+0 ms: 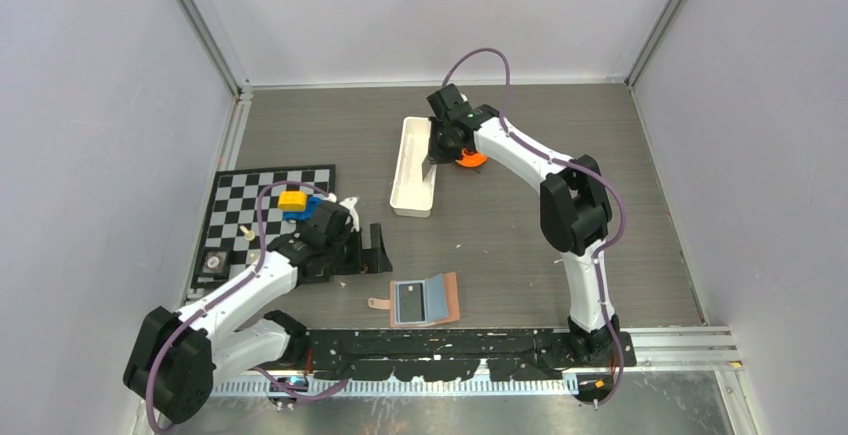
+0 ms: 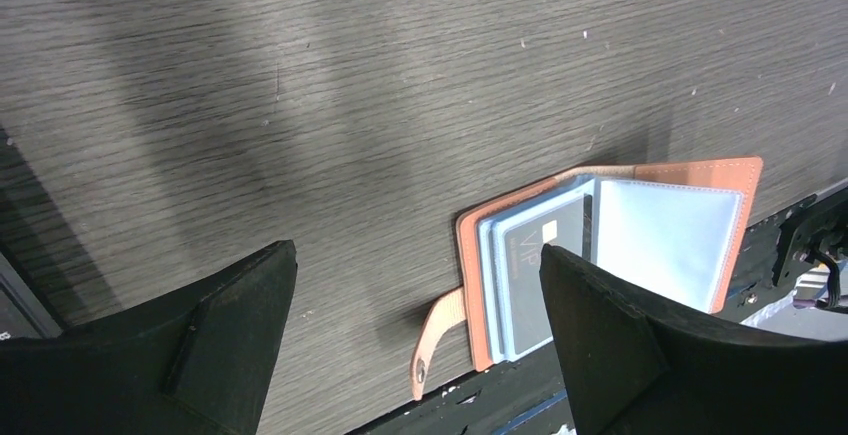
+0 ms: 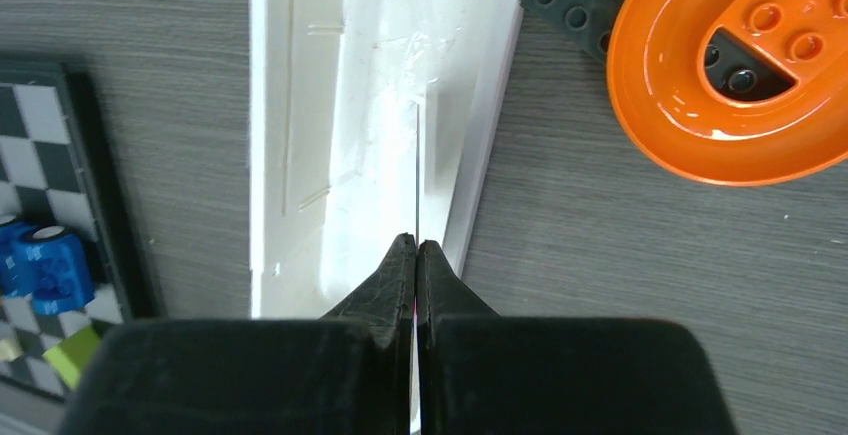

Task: Put the credit cards into the card holder
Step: Pick up the credit card from the storage box.

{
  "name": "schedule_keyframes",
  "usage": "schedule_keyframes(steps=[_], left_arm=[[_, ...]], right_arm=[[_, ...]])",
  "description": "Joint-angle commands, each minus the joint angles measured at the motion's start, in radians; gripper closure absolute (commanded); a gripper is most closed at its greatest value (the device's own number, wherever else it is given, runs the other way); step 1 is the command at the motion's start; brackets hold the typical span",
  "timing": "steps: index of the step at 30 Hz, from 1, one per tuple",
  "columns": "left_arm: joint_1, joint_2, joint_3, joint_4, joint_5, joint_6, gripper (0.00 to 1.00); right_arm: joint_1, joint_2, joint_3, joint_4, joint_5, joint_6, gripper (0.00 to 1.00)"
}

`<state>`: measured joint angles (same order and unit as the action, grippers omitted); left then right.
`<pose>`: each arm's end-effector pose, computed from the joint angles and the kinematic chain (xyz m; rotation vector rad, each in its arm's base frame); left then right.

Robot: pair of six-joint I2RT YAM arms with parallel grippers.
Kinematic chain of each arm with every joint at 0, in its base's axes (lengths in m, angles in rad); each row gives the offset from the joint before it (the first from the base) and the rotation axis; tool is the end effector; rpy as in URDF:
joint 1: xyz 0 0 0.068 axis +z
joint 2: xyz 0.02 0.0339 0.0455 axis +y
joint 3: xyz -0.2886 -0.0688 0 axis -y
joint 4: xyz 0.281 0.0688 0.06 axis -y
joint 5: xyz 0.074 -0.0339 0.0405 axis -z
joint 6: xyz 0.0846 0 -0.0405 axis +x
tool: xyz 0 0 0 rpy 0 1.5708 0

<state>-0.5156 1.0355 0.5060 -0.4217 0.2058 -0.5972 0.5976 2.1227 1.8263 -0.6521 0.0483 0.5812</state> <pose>0.1974 -0.1317 0.1439 -0.0205 2.6413 -0.6778 0.4570 0.3061 0.2058 -0.0011 2.5685 0.4076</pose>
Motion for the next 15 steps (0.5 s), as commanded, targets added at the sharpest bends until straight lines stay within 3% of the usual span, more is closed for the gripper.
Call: schedule_keyframes(steps=[1,9,15], left_arm=[[0.006,-0.068,0.072,-0.032,0.032,0.0,0.07],[0.006,-0.225,0.225,-0.106,0.094,0.052,0.09],[0.001,-0.229,0.273,-0.088,0.339,0.126,0.12]], right_arm=[[-0.003,-0.162,0.002,0.032,-0.117,-0.031,0.99],[-0.004,-0.459,-0.224,-0.061,-0.448,-0.176,1.0],[0.041,-0.697,-0.456,-0.194,-0.655,-0.284,1.0]])
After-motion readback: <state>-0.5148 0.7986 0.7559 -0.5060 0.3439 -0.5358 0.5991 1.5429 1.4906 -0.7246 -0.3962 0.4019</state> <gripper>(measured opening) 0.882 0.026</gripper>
